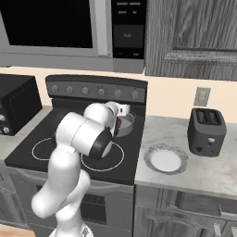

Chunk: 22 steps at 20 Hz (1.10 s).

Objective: Retrieve the frozen meat and place it in the pot on a burner. Then turn the burner on.

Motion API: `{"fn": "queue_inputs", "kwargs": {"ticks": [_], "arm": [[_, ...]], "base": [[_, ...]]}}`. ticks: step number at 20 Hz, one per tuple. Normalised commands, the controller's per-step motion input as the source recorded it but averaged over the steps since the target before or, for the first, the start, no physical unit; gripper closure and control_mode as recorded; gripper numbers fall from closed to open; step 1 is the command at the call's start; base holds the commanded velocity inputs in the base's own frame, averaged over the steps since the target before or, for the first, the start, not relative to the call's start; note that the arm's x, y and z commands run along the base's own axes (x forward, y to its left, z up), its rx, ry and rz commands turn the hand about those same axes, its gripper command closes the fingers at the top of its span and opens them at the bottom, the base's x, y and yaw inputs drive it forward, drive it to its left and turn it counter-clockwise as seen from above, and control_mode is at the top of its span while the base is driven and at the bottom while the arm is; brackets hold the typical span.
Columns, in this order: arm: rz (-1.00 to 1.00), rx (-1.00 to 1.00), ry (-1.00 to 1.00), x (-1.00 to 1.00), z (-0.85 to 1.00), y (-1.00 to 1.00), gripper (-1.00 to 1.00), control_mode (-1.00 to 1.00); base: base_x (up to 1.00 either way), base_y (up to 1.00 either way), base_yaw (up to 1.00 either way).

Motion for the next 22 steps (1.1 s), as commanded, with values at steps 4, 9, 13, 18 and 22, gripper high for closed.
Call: {"fn": "queue_inputs", "kwargs": {"ticks": [4, 9, 13, 18, 22], "arm": [[-0.01, 0.00, 0.00, 0.30, 0.04, 0.00, -1.00, -1.00], [-0.04, 0.00, 0.01, 0.22, 0.05, 0.02, -1.00, -1.00], [-0.04, 0.00, 0.01, 0.14, 0.00, 0.10, -1.00, -1.00], [-0.04, 0.00, 0.00, 0.17, 0.00, 0.16, -1.00, -1.00], [0.00, 0.00, 0.00, 0.14, 0.00, 0.10, -1.00, -1.00]], "base": [[0.00, 0.00, 0.00], [0.00, 0.00, 0.00], [0.00, 0.00, 0.00], [0.00, 0.00, 0.00], [0.00, 0.00, 0.00]]}}
